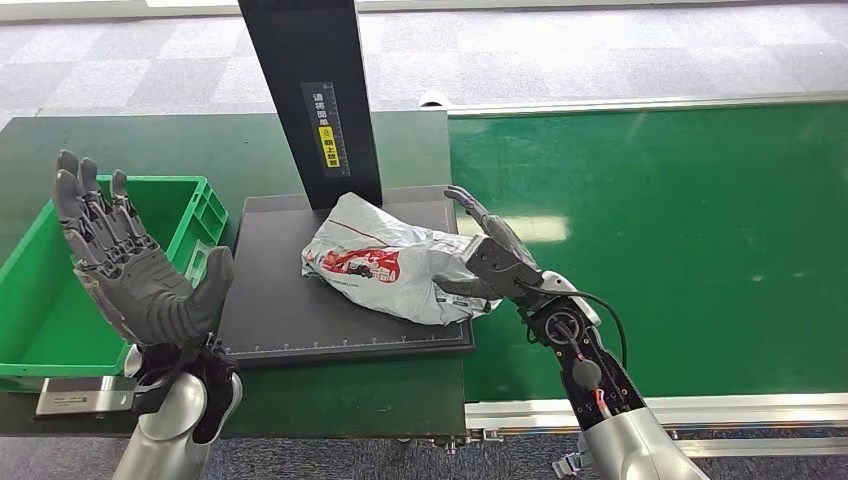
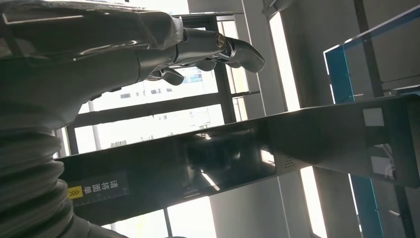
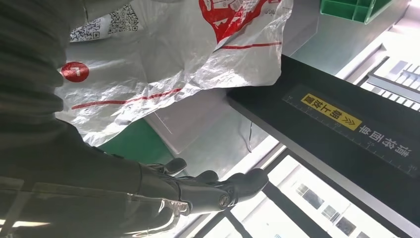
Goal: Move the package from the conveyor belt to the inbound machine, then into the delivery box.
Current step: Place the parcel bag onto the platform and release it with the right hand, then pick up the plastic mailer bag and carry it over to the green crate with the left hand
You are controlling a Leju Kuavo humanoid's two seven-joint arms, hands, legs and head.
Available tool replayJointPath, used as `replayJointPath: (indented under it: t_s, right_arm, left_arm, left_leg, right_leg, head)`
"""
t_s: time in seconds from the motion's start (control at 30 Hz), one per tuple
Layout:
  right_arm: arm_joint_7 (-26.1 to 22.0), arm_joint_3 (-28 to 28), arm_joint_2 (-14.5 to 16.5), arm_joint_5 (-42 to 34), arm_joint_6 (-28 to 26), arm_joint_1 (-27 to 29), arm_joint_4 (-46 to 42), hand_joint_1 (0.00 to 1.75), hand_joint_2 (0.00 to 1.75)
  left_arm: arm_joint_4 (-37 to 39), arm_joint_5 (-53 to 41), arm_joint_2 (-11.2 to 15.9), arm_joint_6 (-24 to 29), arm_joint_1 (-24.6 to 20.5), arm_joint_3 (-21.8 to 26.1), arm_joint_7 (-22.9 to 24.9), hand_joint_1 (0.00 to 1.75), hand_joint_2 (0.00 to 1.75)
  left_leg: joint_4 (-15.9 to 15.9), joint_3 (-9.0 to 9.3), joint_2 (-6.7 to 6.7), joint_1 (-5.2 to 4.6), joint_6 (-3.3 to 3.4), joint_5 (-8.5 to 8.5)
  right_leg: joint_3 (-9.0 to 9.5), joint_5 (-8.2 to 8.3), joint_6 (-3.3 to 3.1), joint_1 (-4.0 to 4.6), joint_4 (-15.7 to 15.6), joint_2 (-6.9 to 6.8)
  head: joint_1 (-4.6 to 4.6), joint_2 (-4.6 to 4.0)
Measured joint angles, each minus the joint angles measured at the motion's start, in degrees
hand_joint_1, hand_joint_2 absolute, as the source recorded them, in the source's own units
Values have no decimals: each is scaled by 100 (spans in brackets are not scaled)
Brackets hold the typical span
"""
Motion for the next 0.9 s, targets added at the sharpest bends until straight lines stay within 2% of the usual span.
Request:
replayJointPath:
  t_s: [0.2,0.3,0.47,0.57,0.7,0.9]
  right_arm:
    - [-267,-43,-13,8,-112,11,73,0,175]
    - [-639,-126,21,55,-684,170,-327,0,175]
    - [-1045,-378,84,106,-2289,996,-2536,0,175]
    - [-1239,-563,92,-7,-2892,1557,-3966,0,175]
    - [-1288,-777,89,-119,-2846,2116,-5254,0,175]
    - [-1565,-994,88,-127,-2766,2666,-5968,0,175]
  left_arm:
    - [-9,-236,-4,-303,22,-92,144,0,175]
    - [97,-948,-2,-625,11,-391,574,0,175]
    - [999,-2163,-67,-1126,-305,-1078,1505,0,175]
    - [1911,-2448,-228,-1520,-722,-1400,1819,0,175]
    - [3248,-2475,-508,-1768,-1370,-1538,1836,0,175]
    - [4621,-2557,-865,-1800,-2021,-1555,1848,0,175]
  left_leg:
    - [1,0,0,0,0,0]
    - [2,-1,-1,-1,0,0]
    - [4,-5,-16,-2,1,-2]
    - [3,-7,-15,-4,1,-4]
    - [3,-1,-3,-5,1,-5]
    - [3,2,0,-4,1,-4]
  right_leg:
    - [-1,0,0,0,-1,0]
    - [-3,0,0,-1,-1,-1]
    - [-10,-2,2,-3,-4,-8]
    - [-9,-1,2,-5,-4,-6]
    - [-5,2,0,-6,-5,-1]
    - [-3,5,-3,-5,-4,0]
  head:
    - [-1,1]
    - [0,0]
    - [-1,-1]
    - [-1,-1]
    - [-1,1]
    - [-2,1]
